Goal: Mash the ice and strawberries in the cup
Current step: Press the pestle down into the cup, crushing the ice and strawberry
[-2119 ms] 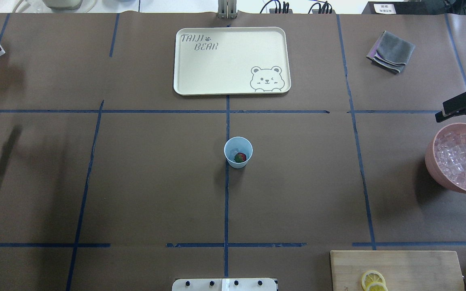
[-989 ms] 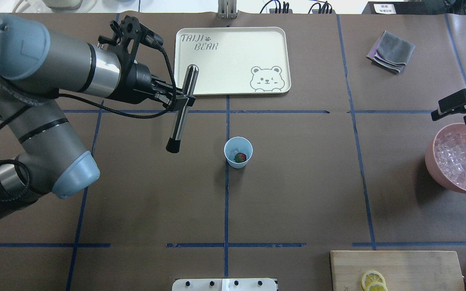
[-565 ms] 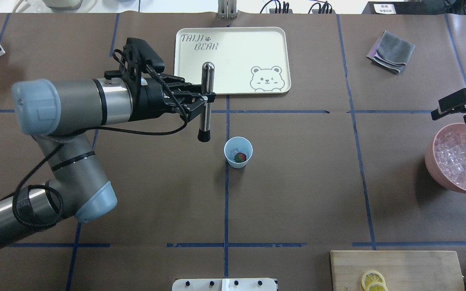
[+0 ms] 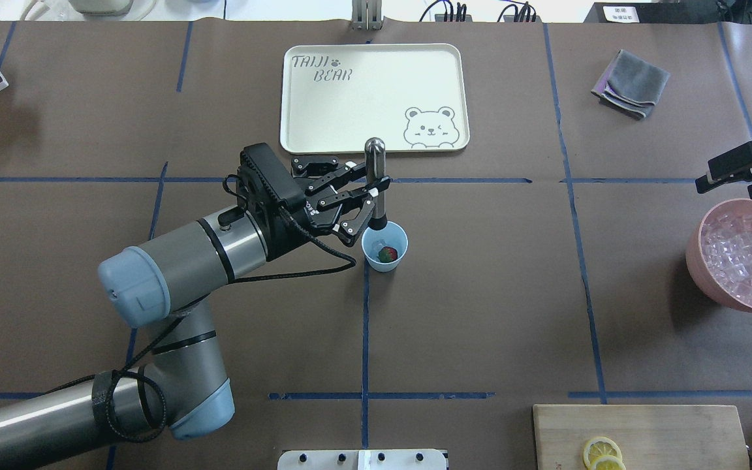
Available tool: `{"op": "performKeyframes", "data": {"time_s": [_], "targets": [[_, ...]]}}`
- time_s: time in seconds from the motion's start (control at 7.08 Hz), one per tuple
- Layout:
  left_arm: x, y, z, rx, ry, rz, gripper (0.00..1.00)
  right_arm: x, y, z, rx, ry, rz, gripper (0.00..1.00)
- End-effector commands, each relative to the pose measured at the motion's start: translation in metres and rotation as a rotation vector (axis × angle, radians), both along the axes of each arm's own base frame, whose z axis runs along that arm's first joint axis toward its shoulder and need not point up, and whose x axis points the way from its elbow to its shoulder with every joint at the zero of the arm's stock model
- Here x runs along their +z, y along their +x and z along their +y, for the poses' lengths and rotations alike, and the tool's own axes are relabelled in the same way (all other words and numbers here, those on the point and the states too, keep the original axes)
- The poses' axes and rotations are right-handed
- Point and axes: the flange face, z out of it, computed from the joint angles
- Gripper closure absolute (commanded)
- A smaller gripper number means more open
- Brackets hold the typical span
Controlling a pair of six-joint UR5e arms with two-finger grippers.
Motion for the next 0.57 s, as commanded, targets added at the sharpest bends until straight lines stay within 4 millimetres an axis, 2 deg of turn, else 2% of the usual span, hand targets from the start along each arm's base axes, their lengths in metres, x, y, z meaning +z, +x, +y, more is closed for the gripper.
{"op": "performKeyframes", "data": {"time_s": [0.0,0.42], "targets": [[0.006,0.023,0.028,-0.069,0.013,-0.009,0.98,0.001,-0.001,0.0,-0.001,-0.001,0.0,0.0],[0.016,0.04,0.037,-0.087,-0.011,-0.032,0.98,0.0,-0.001,0.0,-0.002,0.0,-0.002,0.0]]}}
